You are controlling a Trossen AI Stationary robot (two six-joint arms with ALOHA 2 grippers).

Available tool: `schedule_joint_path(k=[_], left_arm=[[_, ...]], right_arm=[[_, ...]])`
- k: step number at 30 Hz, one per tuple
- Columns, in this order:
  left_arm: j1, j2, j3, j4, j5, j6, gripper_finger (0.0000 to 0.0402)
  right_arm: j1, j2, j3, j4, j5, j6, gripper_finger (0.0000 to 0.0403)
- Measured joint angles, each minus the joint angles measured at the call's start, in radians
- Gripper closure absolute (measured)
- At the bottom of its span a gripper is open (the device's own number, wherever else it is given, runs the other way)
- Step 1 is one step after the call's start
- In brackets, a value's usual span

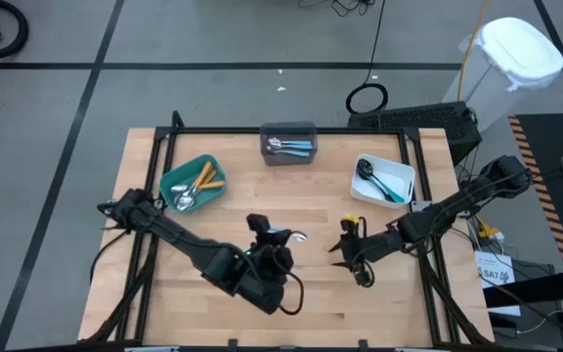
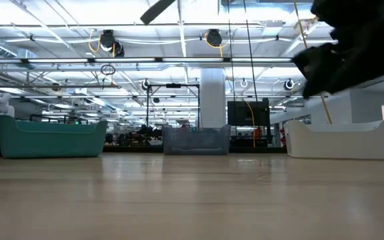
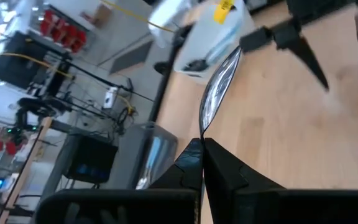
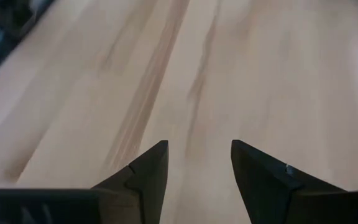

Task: Sort silverware by color (type)
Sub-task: Put the light blue spoon into the black bin

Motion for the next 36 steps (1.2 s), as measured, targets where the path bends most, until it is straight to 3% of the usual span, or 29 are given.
schedule_joint_path(k=[4,10,16,21,23,26,28,30,36], left_arm=[[-0.007,-0.008,-0.032,0.088,-0.065,-0.03,0.0392],[-0.004,-0.008,-0.114,0.083,-0.206,-0.239,0.0392],[-0.026,-0.008,-0.228,0.102,-0.21,-0.399,0.0393],[-0.041,-0.007,-0.307,0.222,-0.185,-0.411,0.0399],[-0.054,-0.019,-0.322,0.344,-0.141,-0.347,0.04],[-0.076,-0.069,-0.317,0.636,-0.009,-0.006,0.04],[-0.083,-0.125,-0.317,0.744,0.078,0.134,0.04],[-0.081,-0.181,-0.315,0.8,0.117,0.207,0.0401],[-0.119,-0.33,-0.315,0.831,0.11,0.287,0.0401]], right_arm=[[0.0,0.007,-0.028,0.214,0.097,-0.045,0.0234],[0.005,0.062,-0.033,0.422,0.166,-0.085,0.0234],[0.006,0.133,-0.033,0.497,0.162,-0.136,0.0234],[-0.006,0.159,-0.033,0.503,0.164,-0.159,0.0234],[-0.009,0.159,-0.033,0.501,0.165,-0.166,0.0234],[-0.01,0.159,-0.033,0.505,0.17,-0.2,0.0234],[-0.011,0.159,-0.033,0.51,0.191,-0.218,0.0234],[-0.014,0.159,-0.033,0.519,0.192,-0.22,0.0234],[-0.014,0.159,-0.033,0.524,0.191,-0.221,0.0234]])
